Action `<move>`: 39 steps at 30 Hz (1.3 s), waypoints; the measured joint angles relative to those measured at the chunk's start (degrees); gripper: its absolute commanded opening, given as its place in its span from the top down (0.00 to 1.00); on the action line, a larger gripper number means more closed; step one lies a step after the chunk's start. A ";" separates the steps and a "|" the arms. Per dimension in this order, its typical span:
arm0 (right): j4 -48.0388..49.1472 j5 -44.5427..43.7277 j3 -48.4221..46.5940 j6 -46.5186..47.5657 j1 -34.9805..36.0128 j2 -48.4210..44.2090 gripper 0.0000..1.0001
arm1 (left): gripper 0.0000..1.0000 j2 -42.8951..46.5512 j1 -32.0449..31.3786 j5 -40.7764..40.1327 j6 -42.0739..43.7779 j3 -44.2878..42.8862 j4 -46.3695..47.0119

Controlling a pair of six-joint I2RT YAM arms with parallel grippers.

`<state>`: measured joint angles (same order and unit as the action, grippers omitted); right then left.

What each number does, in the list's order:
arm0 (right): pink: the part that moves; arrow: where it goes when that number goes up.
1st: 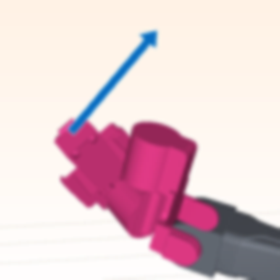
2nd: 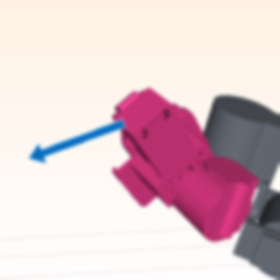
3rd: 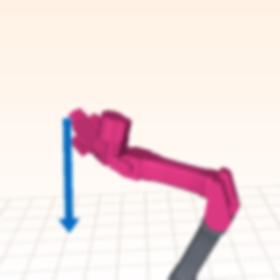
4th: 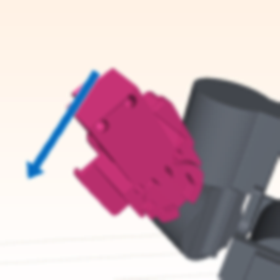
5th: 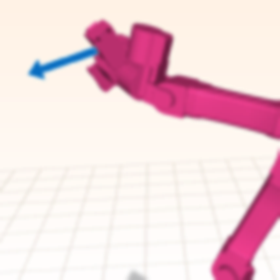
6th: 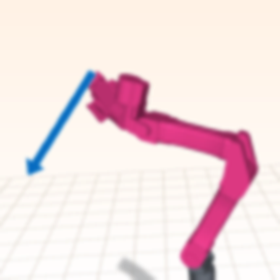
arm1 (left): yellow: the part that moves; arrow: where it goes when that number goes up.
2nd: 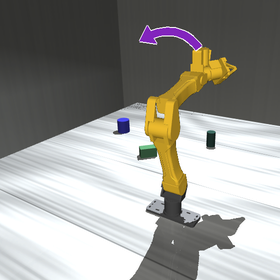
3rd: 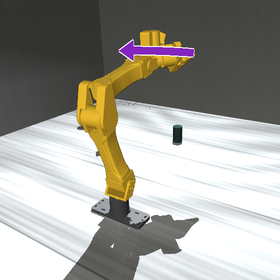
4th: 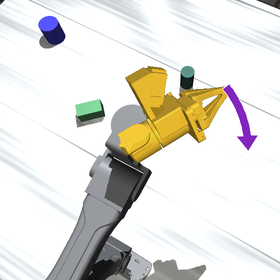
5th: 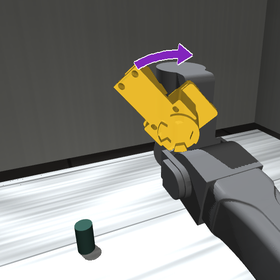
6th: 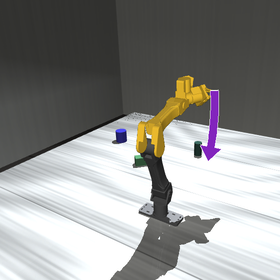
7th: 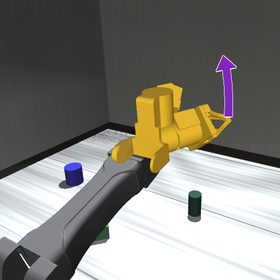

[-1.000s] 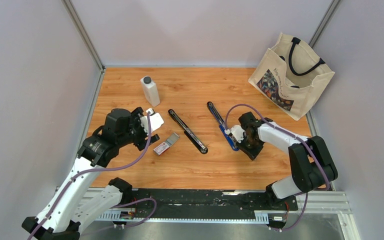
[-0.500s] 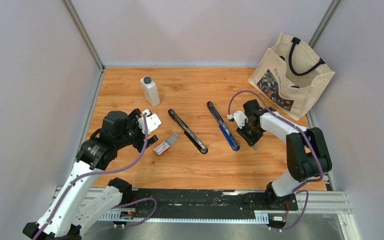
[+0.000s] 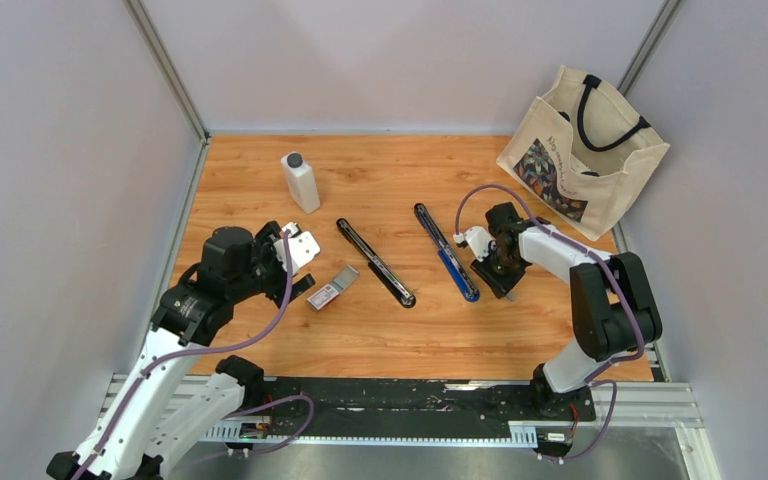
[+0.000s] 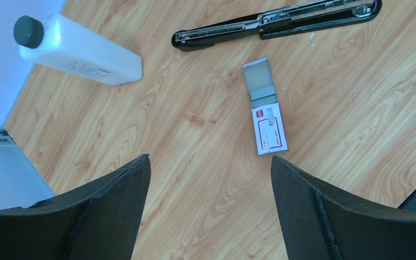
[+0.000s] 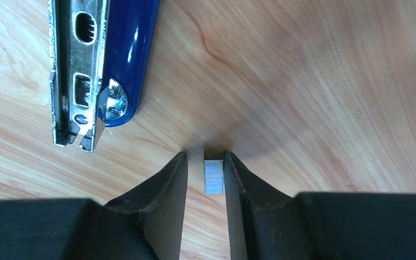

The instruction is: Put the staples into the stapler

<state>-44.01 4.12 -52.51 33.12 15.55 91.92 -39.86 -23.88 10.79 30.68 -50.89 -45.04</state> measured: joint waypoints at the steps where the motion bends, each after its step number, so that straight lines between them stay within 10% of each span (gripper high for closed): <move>1: 0.07 -0.02 0.07 0.00 0.00 -0.02 0.68 | 0.11 0.07 0.02 0.13 -0.04 0.00 0.00; 39: -2.40 -0.59 -9.84 -8.07 -0.02 -8.81 0.83 | 0.09 2.47 5.88 -3.89 2.71 3.74 -3.54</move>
<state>-46.41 3.53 -62.35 25.06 15.53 83.11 -37.39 -18.00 6.90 33.39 -47.16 -48.58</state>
